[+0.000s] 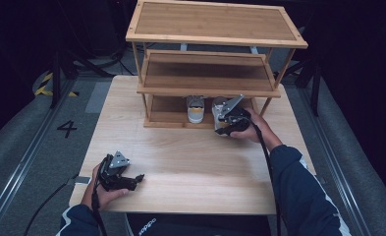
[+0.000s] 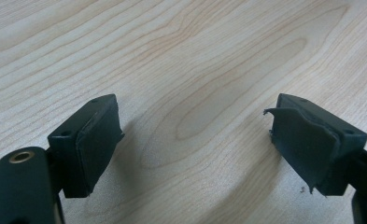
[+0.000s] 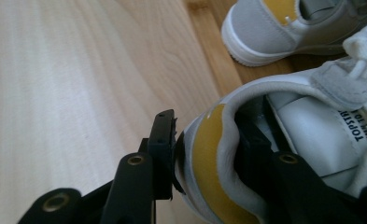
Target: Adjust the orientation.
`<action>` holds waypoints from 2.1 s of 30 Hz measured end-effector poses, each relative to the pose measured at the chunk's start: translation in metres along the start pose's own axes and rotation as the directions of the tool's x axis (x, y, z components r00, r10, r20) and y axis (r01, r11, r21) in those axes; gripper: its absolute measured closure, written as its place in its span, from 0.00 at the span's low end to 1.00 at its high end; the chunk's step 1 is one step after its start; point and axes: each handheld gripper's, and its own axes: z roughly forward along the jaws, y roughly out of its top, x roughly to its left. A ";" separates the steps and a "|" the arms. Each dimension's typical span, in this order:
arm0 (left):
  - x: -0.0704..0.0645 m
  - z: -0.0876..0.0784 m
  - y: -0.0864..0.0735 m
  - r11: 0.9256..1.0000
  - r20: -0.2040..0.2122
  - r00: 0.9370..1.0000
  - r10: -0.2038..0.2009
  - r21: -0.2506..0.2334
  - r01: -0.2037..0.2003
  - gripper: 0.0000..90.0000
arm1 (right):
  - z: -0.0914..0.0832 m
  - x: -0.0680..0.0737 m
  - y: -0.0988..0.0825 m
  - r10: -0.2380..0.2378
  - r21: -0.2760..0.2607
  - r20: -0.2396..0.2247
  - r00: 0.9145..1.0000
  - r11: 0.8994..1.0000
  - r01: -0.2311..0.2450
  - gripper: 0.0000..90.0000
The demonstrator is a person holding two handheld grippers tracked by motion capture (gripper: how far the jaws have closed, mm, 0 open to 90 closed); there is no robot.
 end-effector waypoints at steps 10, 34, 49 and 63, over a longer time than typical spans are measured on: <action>-0.001 0.000 0.000 1.000 0.009 1.000 -0.001 0.000 0.001 0.18 | 0.024 -0.012 0.011 0.014 0.023 -0.039 0.999 1.000 -0.014 0.67; -0.001 -0.001 -0.001 1.000 0.016 1.000 0.009 -0.004 -0.009 0.19 | -0.005 -0.007 0.000 0.074 -0.130 0.048 0.996 0.989 -0.067 0.53; -0.002 -0.001 -0.001 1.000 0.016 1.000 0.010 -0.004 -0.010 0.19 | -0.016 0.013 -0.034 0.201 -0.192 0.105 0.974 0.965 -0.179 0.39; -0.002 -0.001 -0.001 1.000 0.016 1.000 0.010 -0.003 -0.010 0.19 | 0.019 0.007 -0.045 0.305 -0.158 0.147 0.941 0.946 -0.282 0.35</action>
